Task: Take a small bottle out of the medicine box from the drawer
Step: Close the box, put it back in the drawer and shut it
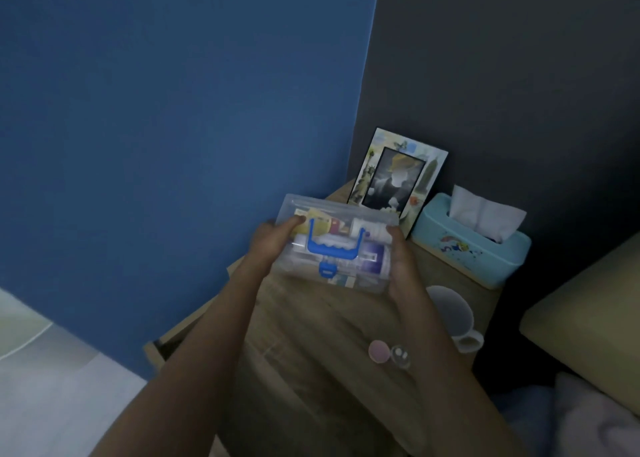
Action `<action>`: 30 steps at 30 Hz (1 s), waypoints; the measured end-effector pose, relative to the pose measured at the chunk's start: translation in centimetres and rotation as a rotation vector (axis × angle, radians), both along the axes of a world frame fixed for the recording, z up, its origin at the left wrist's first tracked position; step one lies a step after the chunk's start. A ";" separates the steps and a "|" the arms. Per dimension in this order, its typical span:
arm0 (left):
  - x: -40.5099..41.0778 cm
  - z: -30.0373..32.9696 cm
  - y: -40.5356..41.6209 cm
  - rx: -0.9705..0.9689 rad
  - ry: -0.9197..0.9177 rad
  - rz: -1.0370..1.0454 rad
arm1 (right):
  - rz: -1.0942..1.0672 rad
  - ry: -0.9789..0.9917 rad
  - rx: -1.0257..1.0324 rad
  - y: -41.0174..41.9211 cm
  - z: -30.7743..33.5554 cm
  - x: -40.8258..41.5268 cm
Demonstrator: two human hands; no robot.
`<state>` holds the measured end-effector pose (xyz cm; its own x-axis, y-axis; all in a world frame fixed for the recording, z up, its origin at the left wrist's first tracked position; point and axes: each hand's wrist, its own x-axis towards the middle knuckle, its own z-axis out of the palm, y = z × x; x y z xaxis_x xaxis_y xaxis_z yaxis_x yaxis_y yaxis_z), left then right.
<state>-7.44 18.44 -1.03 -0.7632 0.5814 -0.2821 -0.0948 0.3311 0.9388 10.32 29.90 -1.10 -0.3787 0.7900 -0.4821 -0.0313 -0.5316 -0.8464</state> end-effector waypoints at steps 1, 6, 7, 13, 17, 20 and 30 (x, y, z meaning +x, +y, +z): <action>-0.1 0.7 -0.8 0.025 0.013 0.003 | -0.001 0.003 0.016 -0.8 0.6 -0.1; 0.0 3.8 -6.1 0.009 0.033 -0.059 | -0.068 0.000 -0.054 -8.1 2.1 1.1; 0.2 4.1 -7.4 -0.005 0.028 -0.081 | -0.085 0.007 -0.079 -10.0 1.9 1.5; 1.1 2.7 -15.5 -0.080 0.039 -0.202 | -0.136 -0.024 -0.135 -20.9 -1.4 4.3; 1.0 0.2 -19.0 -0.155 -0.009 -0.289 | -0.128 -0.016 -0.177 -26.6 -4.1 5.4; 0.7 -1.5 -20.0 -0.252 0.025 -0.346 | -0.157 -0.025 -0.202 -28.8 -5.8 5.4; -1.0 -7.9 -18.3 -0.343 -0.011 -0.525 | -0.113 -0.206 -0.206 -29.2 -11.7 3.2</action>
<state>-8.48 0.14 -8.94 -0.3965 0.7532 -0.5248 0.1535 0.6180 0.7710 13.53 0.66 -12.82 -0.1718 0.6995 -0.6936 0.0612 -0.6952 -0.7162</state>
